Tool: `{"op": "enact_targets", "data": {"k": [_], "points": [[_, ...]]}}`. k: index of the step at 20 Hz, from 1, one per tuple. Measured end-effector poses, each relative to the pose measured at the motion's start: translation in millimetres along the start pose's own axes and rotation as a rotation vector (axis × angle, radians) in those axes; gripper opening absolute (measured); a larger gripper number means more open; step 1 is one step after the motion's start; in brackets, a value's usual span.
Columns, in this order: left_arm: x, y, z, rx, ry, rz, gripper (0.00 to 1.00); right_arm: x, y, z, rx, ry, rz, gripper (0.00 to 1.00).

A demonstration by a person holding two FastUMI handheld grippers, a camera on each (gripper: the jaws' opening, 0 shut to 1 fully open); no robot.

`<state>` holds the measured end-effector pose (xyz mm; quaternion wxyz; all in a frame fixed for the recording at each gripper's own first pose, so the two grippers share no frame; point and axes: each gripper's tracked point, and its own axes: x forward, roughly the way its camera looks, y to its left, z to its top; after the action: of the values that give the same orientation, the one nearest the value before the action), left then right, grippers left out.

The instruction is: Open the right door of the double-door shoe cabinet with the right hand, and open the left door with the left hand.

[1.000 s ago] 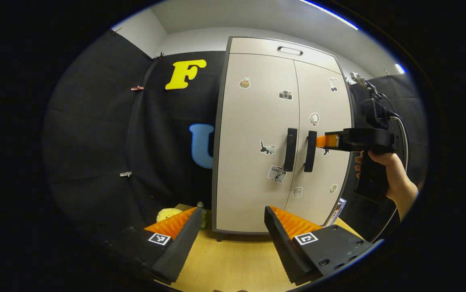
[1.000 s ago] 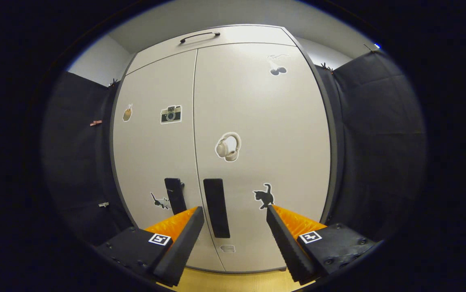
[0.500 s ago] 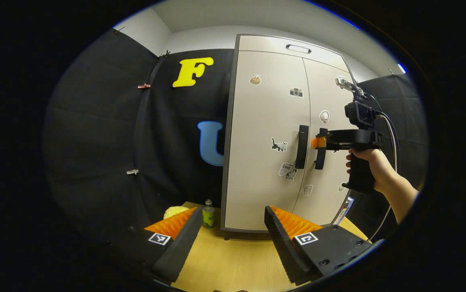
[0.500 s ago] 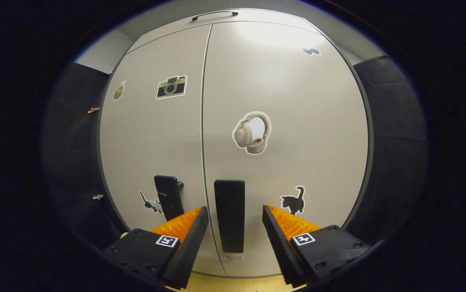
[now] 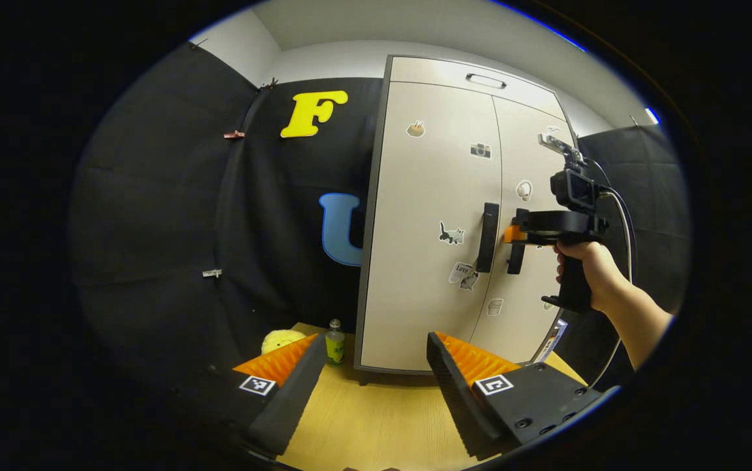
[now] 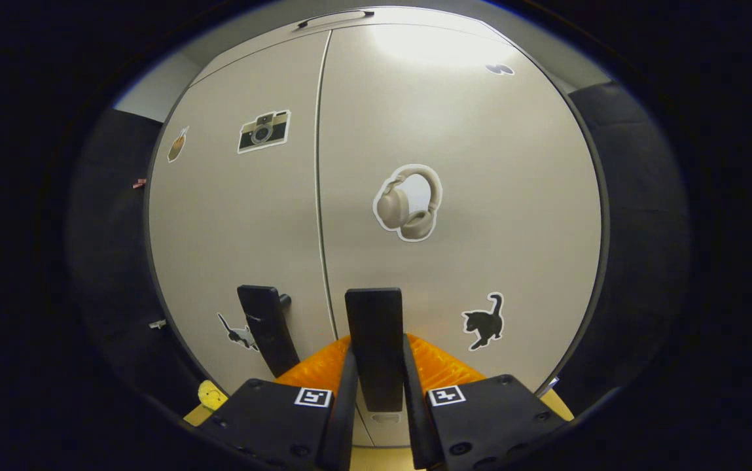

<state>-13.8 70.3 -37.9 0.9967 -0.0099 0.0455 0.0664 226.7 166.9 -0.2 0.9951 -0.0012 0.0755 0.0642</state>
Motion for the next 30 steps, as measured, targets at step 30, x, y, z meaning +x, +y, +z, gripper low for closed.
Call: {"op": "enact_targets", "data": {"k": [30], "points": [[-16.0,-44.1,19.4,0.046,-0.038,-0.130,0.95,-100.9,-45.9,-0.6,0.008,0.006,0.091,0.17]]}}
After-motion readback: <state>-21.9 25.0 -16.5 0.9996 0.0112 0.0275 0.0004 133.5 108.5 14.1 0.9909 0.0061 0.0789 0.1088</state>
